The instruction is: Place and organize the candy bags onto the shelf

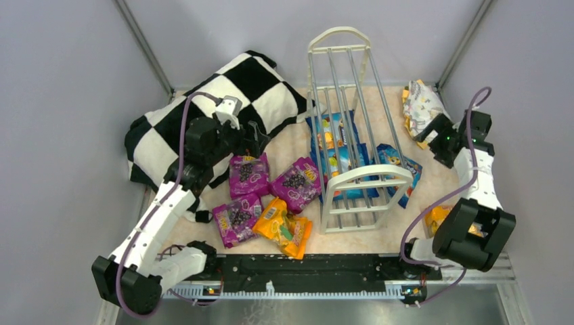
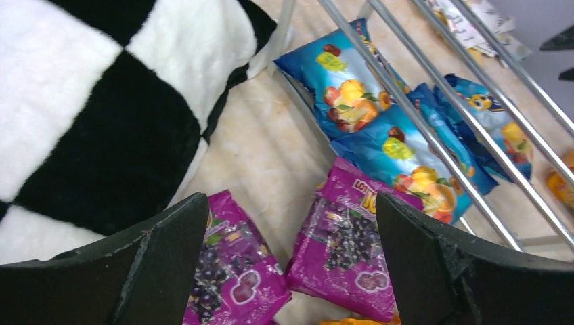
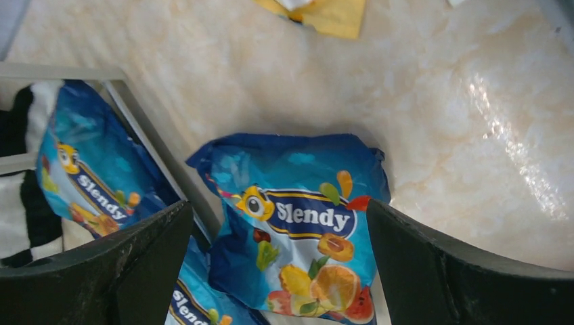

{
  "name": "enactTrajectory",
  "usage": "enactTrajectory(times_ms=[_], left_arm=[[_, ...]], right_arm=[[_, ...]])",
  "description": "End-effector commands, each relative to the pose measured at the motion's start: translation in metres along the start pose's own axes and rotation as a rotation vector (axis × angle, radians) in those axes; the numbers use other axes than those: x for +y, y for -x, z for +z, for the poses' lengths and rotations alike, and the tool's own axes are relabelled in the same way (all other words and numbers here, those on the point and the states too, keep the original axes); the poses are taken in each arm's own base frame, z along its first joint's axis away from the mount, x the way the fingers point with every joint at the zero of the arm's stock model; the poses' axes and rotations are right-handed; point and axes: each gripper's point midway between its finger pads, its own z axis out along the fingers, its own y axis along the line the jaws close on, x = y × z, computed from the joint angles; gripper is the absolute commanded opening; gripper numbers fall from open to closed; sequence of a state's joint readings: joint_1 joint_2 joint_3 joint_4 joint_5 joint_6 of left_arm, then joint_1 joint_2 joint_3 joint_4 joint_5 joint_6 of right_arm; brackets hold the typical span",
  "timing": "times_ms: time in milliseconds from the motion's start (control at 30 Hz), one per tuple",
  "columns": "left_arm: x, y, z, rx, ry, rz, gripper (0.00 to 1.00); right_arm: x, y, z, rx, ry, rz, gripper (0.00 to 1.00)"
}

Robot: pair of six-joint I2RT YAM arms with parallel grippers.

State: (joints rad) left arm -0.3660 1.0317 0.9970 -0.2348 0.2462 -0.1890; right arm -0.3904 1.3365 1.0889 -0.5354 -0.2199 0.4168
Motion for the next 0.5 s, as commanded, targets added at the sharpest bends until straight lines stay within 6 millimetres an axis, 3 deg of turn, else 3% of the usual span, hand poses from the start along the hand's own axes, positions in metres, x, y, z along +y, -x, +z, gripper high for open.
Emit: enactTrajectory(times_ms=[0, 267, 467], left_arm=[[0.016, 0.014, -0.001, -0.074, 0.109, 0.067, 0.99], [0.010, -0.018, 0.006, -0.013, 0.115, 0.082, 0.99], [0.003, -0.025, 0.007, -0.001, 0.110, 0.103, 0.99]], right_arm=[[-0.011, -0.011, 0.021, 0.007, 0.030, 0.049, 0.98], [-0.046, -0.048, 0.044, 0.043, -0.047, 0.086, 0.98], [-0.049, -0.076, 0.054, 0.087, 0.000, 0.085, 0.96]])
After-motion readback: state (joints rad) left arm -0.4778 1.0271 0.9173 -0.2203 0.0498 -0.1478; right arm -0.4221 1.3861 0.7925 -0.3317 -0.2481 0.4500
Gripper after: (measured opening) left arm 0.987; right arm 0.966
